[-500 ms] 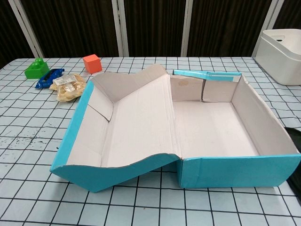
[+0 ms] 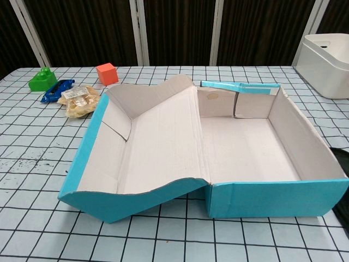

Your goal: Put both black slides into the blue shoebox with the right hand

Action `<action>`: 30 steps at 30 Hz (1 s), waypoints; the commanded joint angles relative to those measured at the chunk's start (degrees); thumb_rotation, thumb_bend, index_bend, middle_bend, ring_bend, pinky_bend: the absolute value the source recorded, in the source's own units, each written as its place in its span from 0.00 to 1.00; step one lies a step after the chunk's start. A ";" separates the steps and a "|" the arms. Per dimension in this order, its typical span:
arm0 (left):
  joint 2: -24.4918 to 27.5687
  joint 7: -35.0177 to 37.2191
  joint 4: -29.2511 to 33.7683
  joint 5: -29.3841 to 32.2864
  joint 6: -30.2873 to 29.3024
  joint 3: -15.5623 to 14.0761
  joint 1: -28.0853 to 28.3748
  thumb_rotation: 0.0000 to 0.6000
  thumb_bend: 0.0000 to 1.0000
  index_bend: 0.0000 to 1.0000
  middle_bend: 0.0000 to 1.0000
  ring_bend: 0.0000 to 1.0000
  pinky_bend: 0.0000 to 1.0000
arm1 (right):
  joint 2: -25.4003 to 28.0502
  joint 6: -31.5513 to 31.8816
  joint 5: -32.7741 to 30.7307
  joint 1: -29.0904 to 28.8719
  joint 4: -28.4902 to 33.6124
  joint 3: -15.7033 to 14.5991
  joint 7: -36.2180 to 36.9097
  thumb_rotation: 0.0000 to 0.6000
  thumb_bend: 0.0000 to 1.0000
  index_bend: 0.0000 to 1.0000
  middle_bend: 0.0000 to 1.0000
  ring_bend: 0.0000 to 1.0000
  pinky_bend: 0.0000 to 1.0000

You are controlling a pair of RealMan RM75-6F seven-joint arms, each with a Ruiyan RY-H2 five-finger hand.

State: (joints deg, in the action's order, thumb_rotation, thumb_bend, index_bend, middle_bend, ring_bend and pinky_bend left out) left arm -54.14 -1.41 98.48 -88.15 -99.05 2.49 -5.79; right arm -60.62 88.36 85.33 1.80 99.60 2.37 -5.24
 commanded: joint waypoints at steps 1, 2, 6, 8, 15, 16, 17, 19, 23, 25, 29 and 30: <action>-0.12 1.46 -0.74 0.22 -0.98 0.69 -0.34 1.00 0.37 0.02 0.00 0.00 0.03 | 0.01 -0.14 -0.38 0.11 -0.07 -0.06 -0.27 1.00 0.27 0.20 0.11 0.13 0.11; -0.17 1.50 -0.88 0.49 -0.93 0.81 -0.33 1.00 0.37 0.02 0.00 0.00 0.03 | 0.09 -0.37 -0.67 0.13 0.01 -0.12 -0.37 1.00 0.26 0.19 0.11 0.13 0.11; 0.06 1.09 -0.91 1.34 0.26 0.72 -0.13 1.00 0.37 0.01 0.00 0.00 0.03 | 0.58 -1.68 -1.63 -0.15 0.40 -0.20 -0.14 1.00 0.15 0.15 0.11 0.13 0.11; 0.16 1.10 -0.66 0.95 -0.10 0.64 -0.28 1.00 0.37 0.01 0.00 0.00 0.03 | 0.91 -2.46 -1.68 -0.27 0.44 -0.63 -0.72 1.00 0.11 0.12 0.10 0.13 0.11; 0.17 0.86 -0.27 0.35 -0.71 0.29 -0.75 1.00 0.37 0.01 0.00 0.00 0.03 | 2.08 -3.77 -1.27 -0.56 1.59 -1.40 -0.76 1.00 0.08 0.09 0.09 0.13 0.11; 0.10 0.74 -0.29 0.28 -0.72 0.32 -0.72 1.00 0.37 0.01 0.00 0.00 0.03 | 2.10 -3.72 -1.18 -0.58 1.62 -1.40 -0.84 1.00 0.08 0.09 0.09 0.13 0.11; 0.06 0.62 -0.31 0.22 -0.69 0.31 -0.69 1.00 0.37 0.01 0.00 0.00 0.03 | 2.08 -3.70 -1.10 -0.59 1.64 -1.42 -0.93 1.00 0.08 0.09 0.09 0.13 0.11; -0.03 0.22 -0.33 -0.08 -0.36 0.13 -0.55 1.00 0.37 0.01 0.00 0.00 0.03 | 2.07 -3.77 -0.54 -0.71 1.95 -1.62 -1.28 1.00 0.08 0.08 0.09 0.13 0.11; -0.22 -0.33 -0.29 0.33 -0.06 0.31 -0.41 1.00 0.37 0.01 0.00 0.00 0.03 | 3.32 -5.80 -0.51 -1.73 4.14 -1.85 -1.44 1.00 0.08 0.06 0.08 0.13 0.11; -0.57 -1.12 -0.26 1.17 -0.06 0.73 -0.36 1.00 0.37 0.01 0.00 0.00 0.03 | 6.15 -9.57 -2.38 -3.75 7.35 -1.16 -0.44 1.00 0.08 0.05 0.07 0.13 0.11; -1.08 -2.56 0.09 3.07 0.23 1.48 -0.26 1.00 0.37 0.01 0.00 0.00 0.03 | 15.21 -20.34 -9.91 -9.68 15.68 1.08 -1.92 1.00 0.08 0.04 0.06 0.12 0.11; -1.30 -3.20 0.13 3.60 0.25 1.73 -0.22 1.00 0.37 0.01 0.00 0.00 0.03 | 17.86 -23.73 -12.48 -11.73 17.78 1.80 -2.78 1.00 0.08 0.04 0.06 0.12 0.11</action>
State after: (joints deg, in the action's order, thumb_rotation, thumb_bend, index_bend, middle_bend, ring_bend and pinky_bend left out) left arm -55.13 -3.90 98.47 -85.21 -98.88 3.83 -6.08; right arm -50.22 73.35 79.55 -4.41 110.74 2.08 -6.60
